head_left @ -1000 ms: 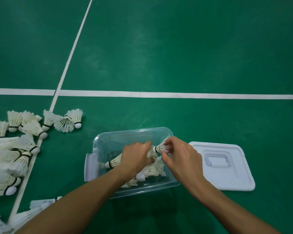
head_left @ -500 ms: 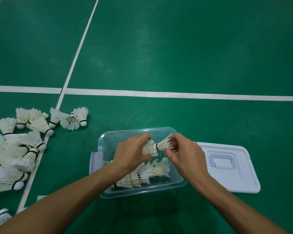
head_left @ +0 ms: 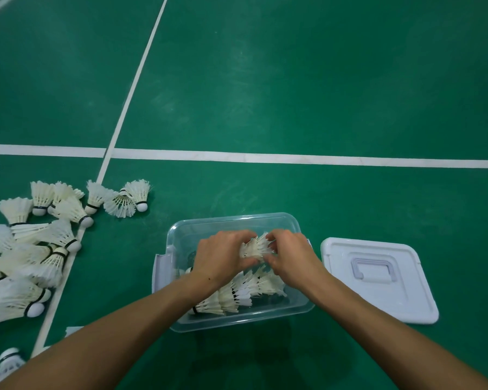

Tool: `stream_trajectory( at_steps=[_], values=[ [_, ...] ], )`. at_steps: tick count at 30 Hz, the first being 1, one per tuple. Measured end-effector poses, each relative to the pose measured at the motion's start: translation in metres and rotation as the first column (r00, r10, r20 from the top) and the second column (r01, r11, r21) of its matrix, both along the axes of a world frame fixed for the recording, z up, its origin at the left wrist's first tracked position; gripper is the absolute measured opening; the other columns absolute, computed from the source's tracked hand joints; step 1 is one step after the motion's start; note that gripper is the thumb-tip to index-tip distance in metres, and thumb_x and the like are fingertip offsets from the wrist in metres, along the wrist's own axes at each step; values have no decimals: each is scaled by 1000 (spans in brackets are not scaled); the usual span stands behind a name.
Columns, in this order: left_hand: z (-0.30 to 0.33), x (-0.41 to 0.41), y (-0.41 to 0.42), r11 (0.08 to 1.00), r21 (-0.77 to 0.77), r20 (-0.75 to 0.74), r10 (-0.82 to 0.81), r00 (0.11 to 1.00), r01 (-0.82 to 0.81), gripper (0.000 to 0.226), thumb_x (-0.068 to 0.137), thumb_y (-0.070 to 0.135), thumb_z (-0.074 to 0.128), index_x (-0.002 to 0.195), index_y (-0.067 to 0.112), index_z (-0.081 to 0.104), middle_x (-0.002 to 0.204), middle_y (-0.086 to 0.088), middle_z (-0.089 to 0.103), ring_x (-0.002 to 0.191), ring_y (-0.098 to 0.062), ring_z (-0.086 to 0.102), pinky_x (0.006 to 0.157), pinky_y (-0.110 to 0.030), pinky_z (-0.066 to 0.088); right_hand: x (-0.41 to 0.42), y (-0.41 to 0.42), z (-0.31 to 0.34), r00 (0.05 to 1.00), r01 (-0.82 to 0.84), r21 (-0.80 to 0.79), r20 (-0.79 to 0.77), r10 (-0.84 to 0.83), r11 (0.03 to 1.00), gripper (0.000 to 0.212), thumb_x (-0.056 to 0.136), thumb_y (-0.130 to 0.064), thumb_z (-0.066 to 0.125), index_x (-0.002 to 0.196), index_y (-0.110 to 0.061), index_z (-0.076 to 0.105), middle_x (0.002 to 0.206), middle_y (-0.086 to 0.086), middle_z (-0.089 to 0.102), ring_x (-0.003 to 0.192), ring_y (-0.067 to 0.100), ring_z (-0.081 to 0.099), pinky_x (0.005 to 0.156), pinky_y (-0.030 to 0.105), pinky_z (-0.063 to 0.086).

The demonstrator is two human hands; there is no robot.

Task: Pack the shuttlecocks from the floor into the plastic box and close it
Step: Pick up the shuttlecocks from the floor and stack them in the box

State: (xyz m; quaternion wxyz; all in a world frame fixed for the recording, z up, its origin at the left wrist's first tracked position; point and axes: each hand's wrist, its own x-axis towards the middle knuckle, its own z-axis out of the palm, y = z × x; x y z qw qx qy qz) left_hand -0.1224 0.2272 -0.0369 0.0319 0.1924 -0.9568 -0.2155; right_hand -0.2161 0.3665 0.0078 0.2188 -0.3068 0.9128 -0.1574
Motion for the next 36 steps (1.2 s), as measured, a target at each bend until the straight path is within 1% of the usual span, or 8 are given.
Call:
stream_trajectory(
  at_steps=[2,5,10,15,19,26,31,36],
  values=[
    [-6,-3,5,1000,-24,22,-16,1000,16,61,85,64,73,140,44,58,127,16,73,116,-12,69,86,-36,58,-1,3,8,998,-6,26,-62,7,1000,27,97,-19,72,122,-13,66,117,8,72,99,28,68,87,44,59],
    [-17,-8,11,998,-43,76,-40,996,44,64,86,65,72,142,41,57,128,12,73,115,-16,70,85,-37,58,-8,10,24,997,33,-98,-59,-39,995,38,98,-18,71,135,-12,65,123,5,73,108,24,70,93,46,60],
    [-29,-17,12,998,-16,152,-50,987,53,59,89,54,75,142,36,58,128,7,73,117,-21,69,93,-43,57,-26,21,47,990,143,-310,54,-133,940,23,96,-15,72,119,-15,73,100,-7,76,89,9,74,73,40,66],
    [-31,-17,10,993,85,117,-89,989,79,67,84,51,81,142,28,57,128,0,72,114,-24,68,90,-42,58,-34,24,50,986,165,-360,76,-147,918,17,96,-20,73,113,-21,74,96,-11,76,87,7,74,78,40,66],
    [-11,-8,6,996,34,4,-80,997,79,71,82,58,79,143,29,54,128,3,71,113,-22,68,89,-41,59,-35,25,50,986,161,-375,94,-136,913,18,95,-19,74,112,-22,74,94,-13,76,85,6,74,78,40,66],
    [72,38,-37,916,400,-289,164,943,-37,78,70,70,80,135,30,61,112,12,73,96,1,69,83,-32,63,-29,2,78,999,21,-373,54,-1,927,28,91,-24,79,117,-27,68,92,-15,76,82,-6,71,79,23,61],
    [108,102,-105,889,426,-373,344,862,-170,73,71,54,87,132,23,63,107,10,75,91,-2,72,75,-29,65,-8,-48,106,985,-149,-361,28,171,921,37,89,-24,80,121,-29,63,94,-13,76,81,-4,72,82,24,59],
    [95,163,-183,849,389,-307,486,818,-358,68,72,51,89,129,25,64,103,13,74,87,-4,73,79,-35,65,22,-115,102,944,-314,-330,-6,331,890,39,91,-32,78,125,-31,59,96,-16,75,84,-4,71,81,24,59]
  ],
)
